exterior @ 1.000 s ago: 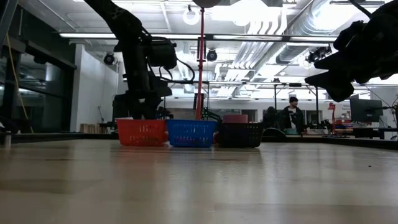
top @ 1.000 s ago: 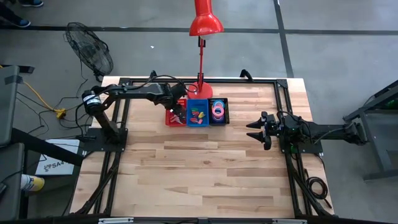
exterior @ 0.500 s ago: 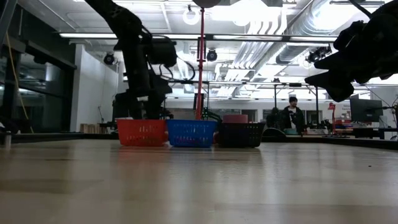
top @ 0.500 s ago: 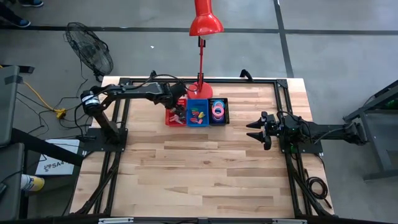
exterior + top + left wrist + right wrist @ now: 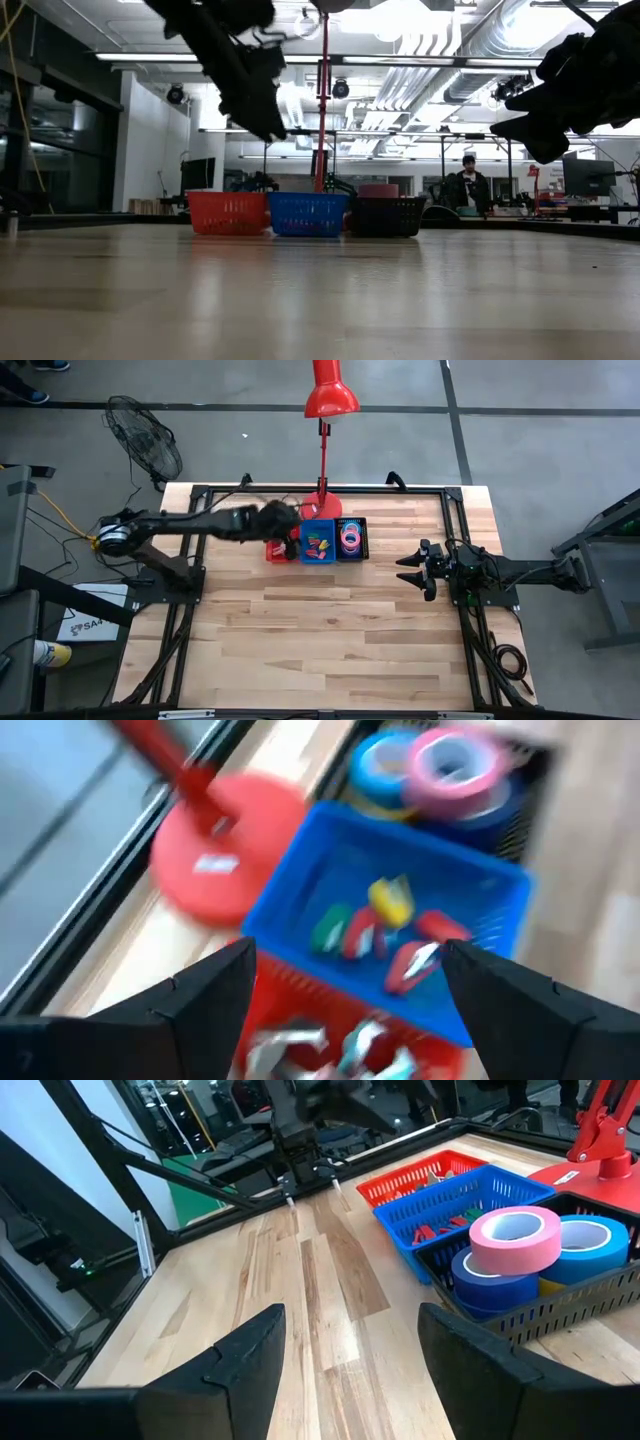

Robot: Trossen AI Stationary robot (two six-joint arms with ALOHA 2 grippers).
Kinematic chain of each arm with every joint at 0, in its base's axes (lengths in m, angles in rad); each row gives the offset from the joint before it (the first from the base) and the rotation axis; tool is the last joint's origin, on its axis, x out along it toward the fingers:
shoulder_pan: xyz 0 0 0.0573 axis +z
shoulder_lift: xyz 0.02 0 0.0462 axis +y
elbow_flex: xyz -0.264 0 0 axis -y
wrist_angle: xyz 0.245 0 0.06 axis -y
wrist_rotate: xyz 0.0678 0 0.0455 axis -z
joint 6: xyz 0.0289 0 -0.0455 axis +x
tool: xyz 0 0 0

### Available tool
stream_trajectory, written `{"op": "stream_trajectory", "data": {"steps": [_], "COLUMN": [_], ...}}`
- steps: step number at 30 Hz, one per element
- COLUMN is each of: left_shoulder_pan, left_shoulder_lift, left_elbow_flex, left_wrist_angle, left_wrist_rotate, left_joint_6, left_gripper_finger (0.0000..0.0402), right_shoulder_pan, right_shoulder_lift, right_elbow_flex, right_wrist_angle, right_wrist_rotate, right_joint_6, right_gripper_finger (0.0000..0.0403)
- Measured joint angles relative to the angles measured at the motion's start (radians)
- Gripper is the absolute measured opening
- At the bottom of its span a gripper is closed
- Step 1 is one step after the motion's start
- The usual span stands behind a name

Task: Pick and place Stapler, Stapler remover, tape
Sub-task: Return to Home Position

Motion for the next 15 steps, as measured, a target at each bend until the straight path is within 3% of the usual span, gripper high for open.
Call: {"op": "stream_trajectory", "data": {"steps": [11, 15], "left_shoulder_pan": [-0.132, -0.13], "left_shoulder_lift": [-0.228, -0.377], "left_elbow_flex": [-0.535, -0.718], "left_wrist_angle": [0.757, 0.876], "left_wrist_rotate": [0.079, 0.186], "left_joint_6": [0.101, 0.095], "left_gripper_finger": [0.0316, 0.0316], "right_shoulder_pan": [0.0, 0.0], "right_shoulder_lift": [0.0, 0.0], "right_elbow_flex": [0.0, 0.0], "right_wrist_angle": [0.0, 0.0], "right_wrist_rotate": [0.0, 0.0], "right_joint_6": [0.0, 0.0], "right_gripper_finger": [0.022, 0.022]}}
